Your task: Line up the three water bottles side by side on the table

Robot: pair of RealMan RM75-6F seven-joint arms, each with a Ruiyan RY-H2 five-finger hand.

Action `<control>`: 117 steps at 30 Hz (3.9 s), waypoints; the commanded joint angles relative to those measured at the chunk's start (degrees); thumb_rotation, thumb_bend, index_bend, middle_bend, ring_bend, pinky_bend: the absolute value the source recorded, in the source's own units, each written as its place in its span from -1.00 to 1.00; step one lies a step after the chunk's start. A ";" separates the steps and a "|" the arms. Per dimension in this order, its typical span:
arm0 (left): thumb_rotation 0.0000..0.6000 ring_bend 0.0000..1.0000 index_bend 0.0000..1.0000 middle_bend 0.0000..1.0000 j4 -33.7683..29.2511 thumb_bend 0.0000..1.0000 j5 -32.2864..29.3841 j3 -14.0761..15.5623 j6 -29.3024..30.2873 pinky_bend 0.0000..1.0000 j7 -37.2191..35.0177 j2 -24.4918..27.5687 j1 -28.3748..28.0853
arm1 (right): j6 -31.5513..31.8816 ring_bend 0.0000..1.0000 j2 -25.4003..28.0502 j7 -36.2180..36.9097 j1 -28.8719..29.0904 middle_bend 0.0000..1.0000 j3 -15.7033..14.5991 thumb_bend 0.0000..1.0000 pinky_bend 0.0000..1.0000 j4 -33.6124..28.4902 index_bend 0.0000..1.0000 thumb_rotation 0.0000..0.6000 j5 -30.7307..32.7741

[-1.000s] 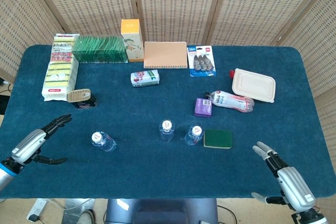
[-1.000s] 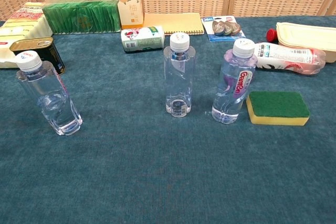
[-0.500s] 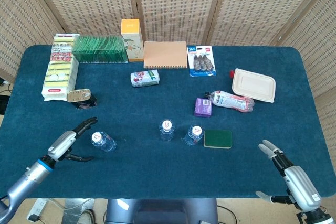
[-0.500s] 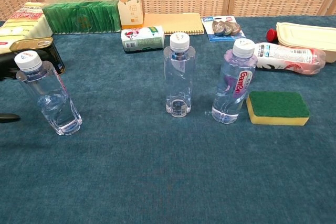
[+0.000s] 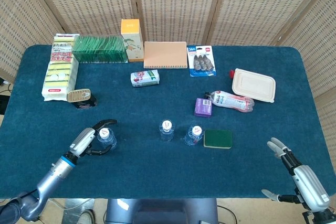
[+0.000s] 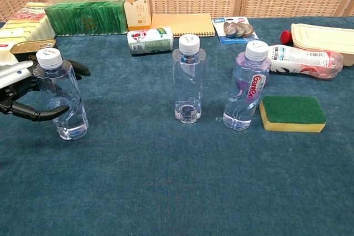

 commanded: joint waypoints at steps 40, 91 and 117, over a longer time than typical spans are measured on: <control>1.00 -0.28 -0.01 -0.14 5.67 -0.12 -7.90 -8.43 -9.26 0.00 2.71 -13.68 -14.83 | -1.84 -0.85 -0.07 0.23 0.84 -0.95 0.22 -1.00 -0.56 -0.08 -0.95 1.00 0.92; 1.00 -1.00 -1.00 -1.00 5.39 -0.54 -7.09 -5.03 -7.07 -0.67 2.48 -11.35 -14.42 | -1.16 -0.85 0.51 -0.20 0.45 -0.94 -0.11 -1.00 -0.56 -0.55 -0.95 1.00 0.06; 1.00 -1.00 -1.00 -1.00 -35.58 -0.56 -10.24 6.59 15.87 -0.90 31.14 36.11 13.82 | 4.86 -1.00 -6.55 -29.34 -4.93 -0.98 6.35 -1.00 -0.99 -2.73 -0.73 1.00 8.89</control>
